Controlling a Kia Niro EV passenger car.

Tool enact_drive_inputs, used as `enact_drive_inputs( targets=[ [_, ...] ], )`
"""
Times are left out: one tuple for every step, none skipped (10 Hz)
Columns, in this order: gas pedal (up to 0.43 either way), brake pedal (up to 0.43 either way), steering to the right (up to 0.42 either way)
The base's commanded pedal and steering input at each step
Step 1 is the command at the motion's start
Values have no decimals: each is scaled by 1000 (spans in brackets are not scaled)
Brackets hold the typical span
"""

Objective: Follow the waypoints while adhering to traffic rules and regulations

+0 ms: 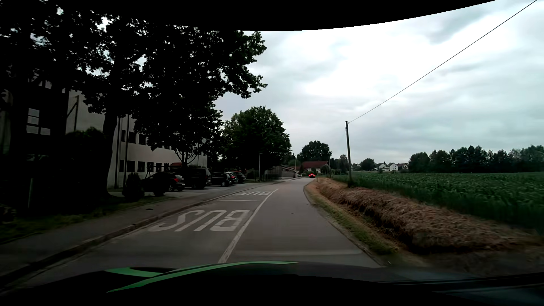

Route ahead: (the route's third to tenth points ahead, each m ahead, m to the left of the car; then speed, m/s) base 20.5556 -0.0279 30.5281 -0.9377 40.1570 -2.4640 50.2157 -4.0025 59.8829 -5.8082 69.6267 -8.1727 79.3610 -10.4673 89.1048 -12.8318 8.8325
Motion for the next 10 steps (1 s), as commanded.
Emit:
enact_drive_inputs(
  targets=[
    [138,0,16],
    [138,0,18],
    [138,0,21],
    [130,0,24],
    [130,0,24],
    [130,0,24],
    [130,0,24],
    [118,0,23],
    [118,0,23],
    [118,0,24]
  ],
)
